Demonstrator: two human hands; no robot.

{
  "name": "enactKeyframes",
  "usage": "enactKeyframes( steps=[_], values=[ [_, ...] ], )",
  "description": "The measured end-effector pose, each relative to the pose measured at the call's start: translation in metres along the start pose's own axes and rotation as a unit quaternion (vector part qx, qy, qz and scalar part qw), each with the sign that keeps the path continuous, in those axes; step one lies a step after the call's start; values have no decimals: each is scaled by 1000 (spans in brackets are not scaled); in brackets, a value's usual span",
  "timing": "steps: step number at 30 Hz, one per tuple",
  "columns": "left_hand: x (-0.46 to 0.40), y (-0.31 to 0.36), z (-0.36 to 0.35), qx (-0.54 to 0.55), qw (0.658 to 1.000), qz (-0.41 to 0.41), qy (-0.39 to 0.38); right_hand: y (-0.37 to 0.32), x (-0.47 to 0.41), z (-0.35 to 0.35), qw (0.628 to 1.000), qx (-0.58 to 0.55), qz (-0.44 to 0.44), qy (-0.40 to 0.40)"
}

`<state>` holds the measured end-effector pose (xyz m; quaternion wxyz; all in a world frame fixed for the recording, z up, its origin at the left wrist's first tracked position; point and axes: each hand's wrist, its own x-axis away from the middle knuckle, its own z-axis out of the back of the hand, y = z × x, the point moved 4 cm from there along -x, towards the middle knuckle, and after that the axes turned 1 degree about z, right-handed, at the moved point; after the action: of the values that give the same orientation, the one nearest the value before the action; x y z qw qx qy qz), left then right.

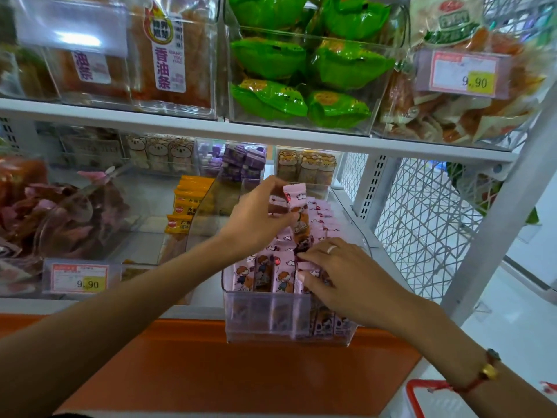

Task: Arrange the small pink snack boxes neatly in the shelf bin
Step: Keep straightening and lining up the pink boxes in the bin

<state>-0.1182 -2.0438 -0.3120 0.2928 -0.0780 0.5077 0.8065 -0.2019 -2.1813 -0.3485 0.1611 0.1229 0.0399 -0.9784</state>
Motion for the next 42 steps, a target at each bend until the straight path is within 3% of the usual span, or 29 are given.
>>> enactKeyframes(
  steps=[4, 7, 11, 16, 18, 23, 27, 33, 35, 38, 42],
  values=[
    [-19, -9, -12, -162, 981, 0, -106, 1, 6, 4, 1000, -17, 9, 0],
    [-29, -15, -22, -284, 952, -13, -117, 1, 9, 7, 1000, -19, 17, 11],
    [-39, -19, -25, -275, 955, -7, -108, 2, 14, 12, 998, -9, 0, 59],
    [-40, -29, -30, -379, 903, -36, -201, -4, 21, 3, 999, -10, -4, 43],
    [-40, -28, -29, -363, 904, -32, -223, -3, 23, 0, 999, -6, 0, 35],
    [-29, -14, -27, -325, 923, -100, -177, -1, 26, -2, 999, -8, -18, 37],
    [-22, -14, -39, -353, 902, -95, -231, -4, 25, -1, 999, 5, -17, 35],
    [-20, -13, -37, -332, 921, -63, -192, -4, 24, 0, 999, 2, -33, 17],
    [-18, -8, -31, -285, 950, -50, -119, -4, 23, 0, 999, 5, -34, 18],
    [-13, 4, -15, -130, 991, 5, 9, -3, 21, 1, 999, 6, -36, 28],
    [10, 14, 9, 15, 990, 23, 137, -4, 19, 3, 999, 2, -39, 27]
  ],
)
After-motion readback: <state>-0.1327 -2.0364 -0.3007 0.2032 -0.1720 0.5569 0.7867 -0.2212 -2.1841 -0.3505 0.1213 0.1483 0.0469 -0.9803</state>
